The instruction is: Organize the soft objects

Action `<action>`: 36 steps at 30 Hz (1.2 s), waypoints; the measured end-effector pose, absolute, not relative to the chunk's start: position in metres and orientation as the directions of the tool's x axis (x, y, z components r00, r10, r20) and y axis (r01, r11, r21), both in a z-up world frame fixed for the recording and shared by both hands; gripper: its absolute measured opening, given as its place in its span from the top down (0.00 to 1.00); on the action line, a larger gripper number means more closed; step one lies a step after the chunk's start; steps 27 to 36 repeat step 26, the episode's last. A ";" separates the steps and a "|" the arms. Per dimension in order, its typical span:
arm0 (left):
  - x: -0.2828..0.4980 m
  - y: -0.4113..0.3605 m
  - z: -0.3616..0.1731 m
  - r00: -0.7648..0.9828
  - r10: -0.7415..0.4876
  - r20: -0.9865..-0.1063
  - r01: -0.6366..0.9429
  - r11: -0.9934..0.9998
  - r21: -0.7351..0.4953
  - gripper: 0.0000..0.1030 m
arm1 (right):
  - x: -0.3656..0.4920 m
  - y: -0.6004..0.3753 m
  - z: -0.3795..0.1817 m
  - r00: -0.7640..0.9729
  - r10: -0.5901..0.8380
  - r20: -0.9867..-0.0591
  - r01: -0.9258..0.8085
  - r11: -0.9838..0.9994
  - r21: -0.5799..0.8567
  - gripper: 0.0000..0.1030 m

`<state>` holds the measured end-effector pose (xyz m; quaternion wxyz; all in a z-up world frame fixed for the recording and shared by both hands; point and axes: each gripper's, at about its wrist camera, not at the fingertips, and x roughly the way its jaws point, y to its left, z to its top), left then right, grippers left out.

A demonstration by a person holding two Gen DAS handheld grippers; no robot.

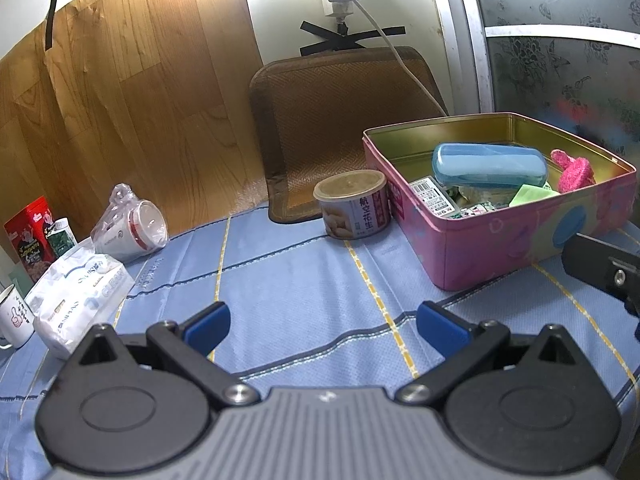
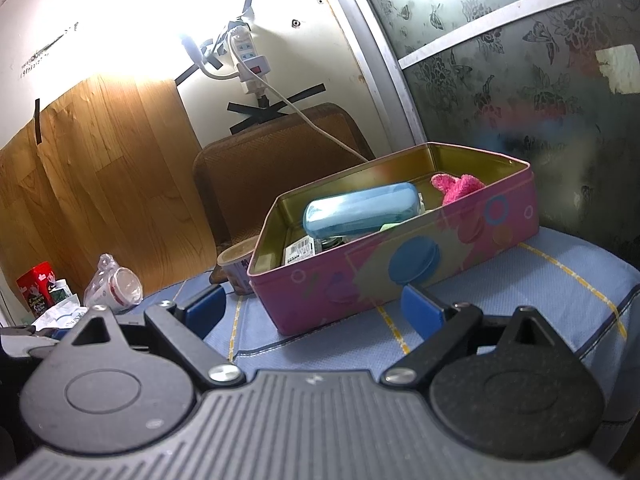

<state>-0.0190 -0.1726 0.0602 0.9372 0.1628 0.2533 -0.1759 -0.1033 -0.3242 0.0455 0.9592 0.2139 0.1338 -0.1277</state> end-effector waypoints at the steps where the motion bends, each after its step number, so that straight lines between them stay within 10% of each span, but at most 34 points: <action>1: -0.019 -0.173 0.060 0.810 -0.248 -0.532 0.412 0.885 0.216 0.00 | -0.103 -0.324 0.045 0.931 -0.188 -0.312 0.303 0.876 0.376 0.06; 36: -0.018 -0.173 0.062 0.778 -0.304 -0.550 0.465 0.868 0.177 0.00 | -0.102 -0.322 0.047 0.930 -0.191 -0.313 0.304 0.880 0.365 0.06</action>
